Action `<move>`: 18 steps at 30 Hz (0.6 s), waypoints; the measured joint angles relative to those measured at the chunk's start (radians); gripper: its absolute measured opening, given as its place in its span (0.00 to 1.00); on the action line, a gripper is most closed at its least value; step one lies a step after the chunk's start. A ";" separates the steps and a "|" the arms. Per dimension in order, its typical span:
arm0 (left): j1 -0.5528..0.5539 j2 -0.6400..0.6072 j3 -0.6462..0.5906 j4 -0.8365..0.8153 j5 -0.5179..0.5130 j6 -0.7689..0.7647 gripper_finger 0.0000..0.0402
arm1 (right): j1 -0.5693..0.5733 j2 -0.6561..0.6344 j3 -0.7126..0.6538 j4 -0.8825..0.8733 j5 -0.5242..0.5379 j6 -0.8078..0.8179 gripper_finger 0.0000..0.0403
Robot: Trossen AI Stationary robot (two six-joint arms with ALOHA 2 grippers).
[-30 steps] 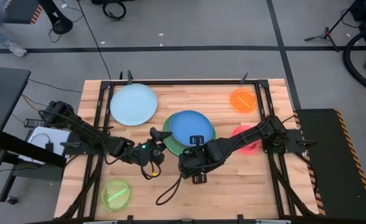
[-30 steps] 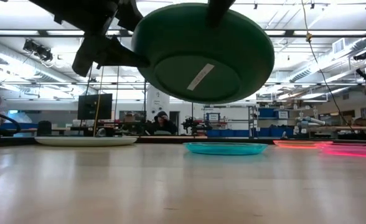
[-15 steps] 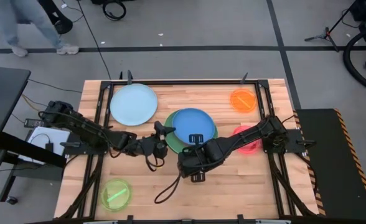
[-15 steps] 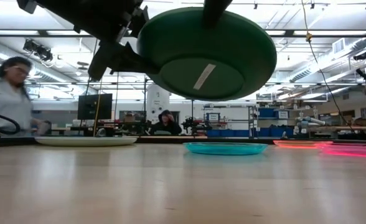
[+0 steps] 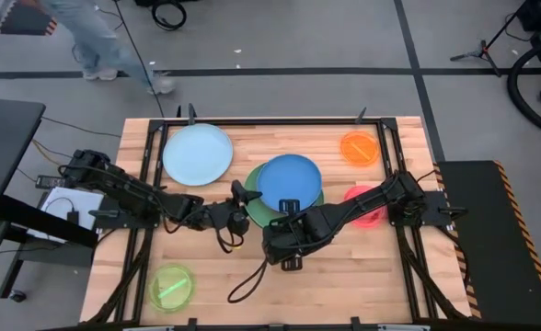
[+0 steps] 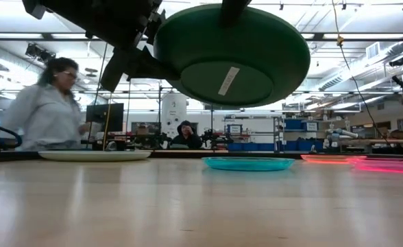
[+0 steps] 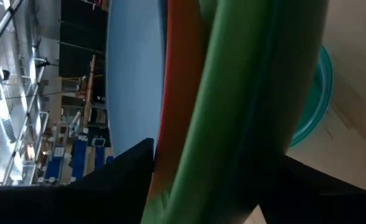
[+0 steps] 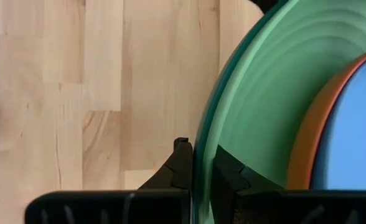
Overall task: Stack plastic plates
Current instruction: Stack the stacked plates on top of the blue plate
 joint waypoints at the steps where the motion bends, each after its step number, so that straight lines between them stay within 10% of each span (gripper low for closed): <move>1: 0.000 0.000 0.000 0.003 0.003 0.007 0.62 | 0.000 0.000 0.000 0.003 0.000 0.000 0.07; 10: -0.006 -0.001 0.000 0.041 0.010 0.065 0.74 | 0.001 0.000 0.000 0.043 0.005 -0.004 0.07; 18: -0.099 -0.002 0.002 0.096 -0.207 0.103 0.76 | 0.010 0.000 0.002 0.039 0.057 -0.024 0.07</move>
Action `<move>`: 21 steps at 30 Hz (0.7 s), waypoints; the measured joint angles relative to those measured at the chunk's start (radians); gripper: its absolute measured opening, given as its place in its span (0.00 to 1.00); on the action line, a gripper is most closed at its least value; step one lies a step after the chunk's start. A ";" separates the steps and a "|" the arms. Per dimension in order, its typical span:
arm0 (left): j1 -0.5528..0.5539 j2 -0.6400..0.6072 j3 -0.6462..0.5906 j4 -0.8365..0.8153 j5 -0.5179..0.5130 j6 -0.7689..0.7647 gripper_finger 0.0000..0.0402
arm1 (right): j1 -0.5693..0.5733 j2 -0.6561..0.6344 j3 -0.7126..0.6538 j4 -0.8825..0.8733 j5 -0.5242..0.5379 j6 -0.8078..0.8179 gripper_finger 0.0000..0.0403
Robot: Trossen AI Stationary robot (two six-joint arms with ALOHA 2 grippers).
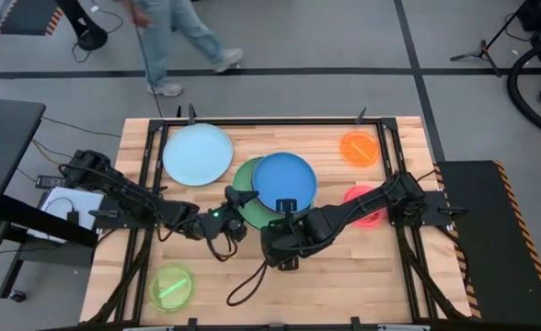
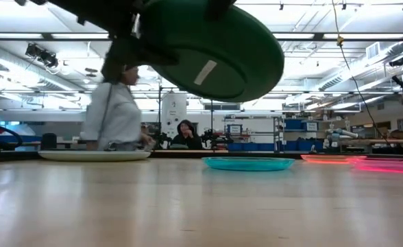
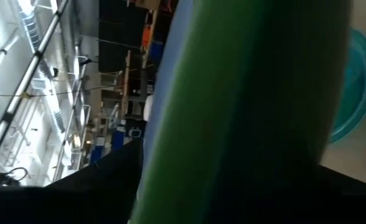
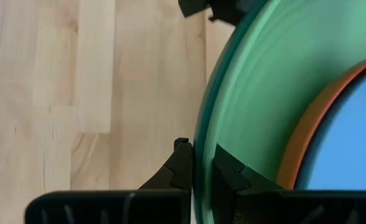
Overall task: Stack plastic plates
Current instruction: Stack the stacked plates on top of the blue plate
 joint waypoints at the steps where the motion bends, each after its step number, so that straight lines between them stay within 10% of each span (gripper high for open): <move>1: -0.018 -0.001 0.001 0.000 -0.011 -0.011 0.76 | 0.003 0.000 0.000 -0.006 0.009 -0.012 0.07; 21: -0.147 -0.038 0.005 -0.099 -0.034 -0.255 0.76 | 0.008 0.005 -0.003 -0.220 0.065 -0.087 0.07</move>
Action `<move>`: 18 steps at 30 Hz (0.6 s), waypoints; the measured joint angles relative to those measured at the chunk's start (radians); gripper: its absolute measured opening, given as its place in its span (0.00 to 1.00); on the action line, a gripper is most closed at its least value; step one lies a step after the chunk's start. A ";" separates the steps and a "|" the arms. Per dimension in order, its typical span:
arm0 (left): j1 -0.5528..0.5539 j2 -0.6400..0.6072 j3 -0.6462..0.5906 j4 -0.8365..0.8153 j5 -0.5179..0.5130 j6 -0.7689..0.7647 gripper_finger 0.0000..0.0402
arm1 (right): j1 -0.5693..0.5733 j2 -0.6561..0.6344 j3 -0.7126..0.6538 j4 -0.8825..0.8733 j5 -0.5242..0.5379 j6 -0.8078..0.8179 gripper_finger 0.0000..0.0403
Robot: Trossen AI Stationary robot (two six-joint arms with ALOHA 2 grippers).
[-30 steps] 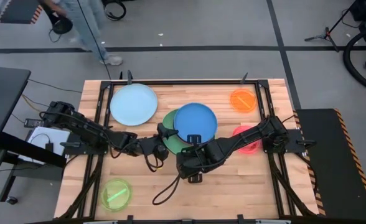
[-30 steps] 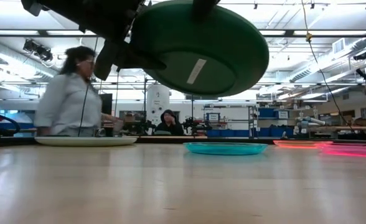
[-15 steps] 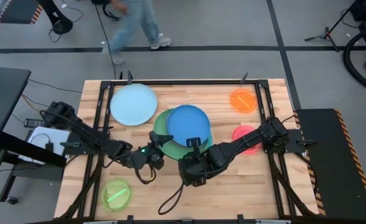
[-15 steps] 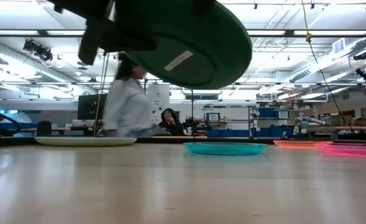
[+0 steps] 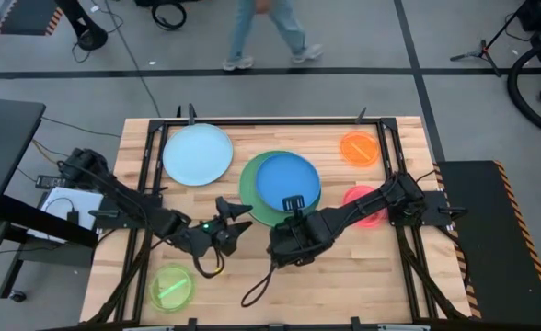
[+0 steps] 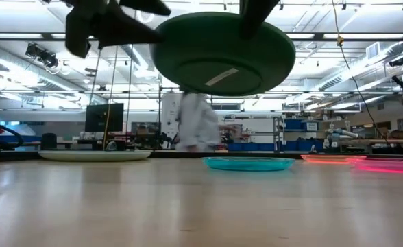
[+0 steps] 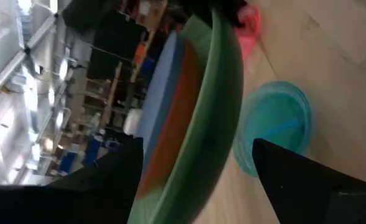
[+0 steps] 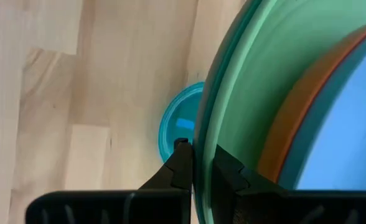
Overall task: Stack plastic plates
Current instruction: Stack the stacked plates on top of the blue plate
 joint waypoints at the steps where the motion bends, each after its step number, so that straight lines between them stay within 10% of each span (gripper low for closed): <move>1: 0.004 -0.005 0.000 -0.022 0.009 -0.024 0.76 | 0.000 0.000 0.000 0.001 -0.004 -0.005 0.07; 18: 0.214 -0.018 -0.002 -0.162 0.340 -0.213 0.73 | -0.027 -0.002 -0.045 -0.077 0.003 -0.310 0.07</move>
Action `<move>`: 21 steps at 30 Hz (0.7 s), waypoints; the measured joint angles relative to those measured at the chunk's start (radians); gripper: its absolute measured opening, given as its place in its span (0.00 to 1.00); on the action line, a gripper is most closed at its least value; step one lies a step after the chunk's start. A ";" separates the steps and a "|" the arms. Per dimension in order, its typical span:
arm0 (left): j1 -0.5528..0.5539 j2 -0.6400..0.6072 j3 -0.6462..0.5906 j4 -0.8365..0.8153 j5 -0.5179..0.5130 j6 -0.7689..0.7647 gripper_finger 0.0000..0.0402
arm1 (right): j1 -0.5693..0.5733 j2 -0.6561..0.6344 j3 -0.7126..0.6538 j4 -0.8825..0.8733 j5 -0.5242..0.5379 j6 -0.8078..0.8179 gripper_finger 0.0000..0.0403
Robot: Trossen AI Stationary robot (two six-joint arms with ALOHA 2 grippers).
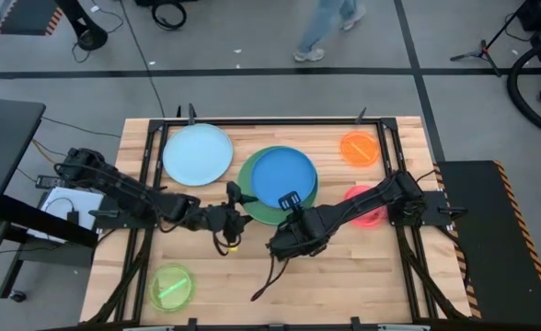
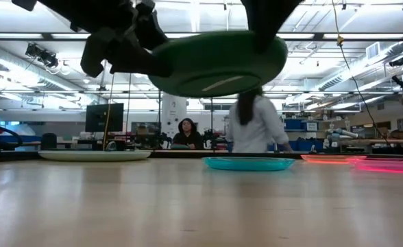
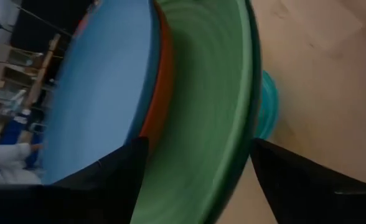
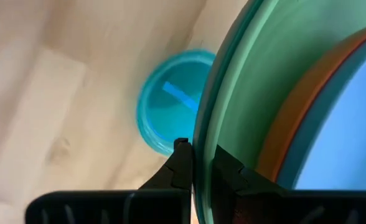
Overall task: Stack plastic plates
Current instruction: Stack the stacked plates on top of the blue plate
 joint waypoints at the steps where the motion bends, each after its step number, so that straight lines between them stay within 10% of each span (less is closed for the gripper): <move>1: 0.007 0.000 0.000 -0.008 0.020 -0.011 0.71 | 0.000 0.000 -0.014 -0.001 0.013 -0.027 0.07; 13: 0.015 0.001 -0.001 -0.075 0.050 -0.099 0.35 | -0.008 0.000 -0.064 0.022 0.077 -0.056 0.07; 21: 0.015 0.001 -0.001 -0.089 0.050 -0.097 0.32 | -0.008 0.000 -0.064 0.052 0.074 -0.057 0.08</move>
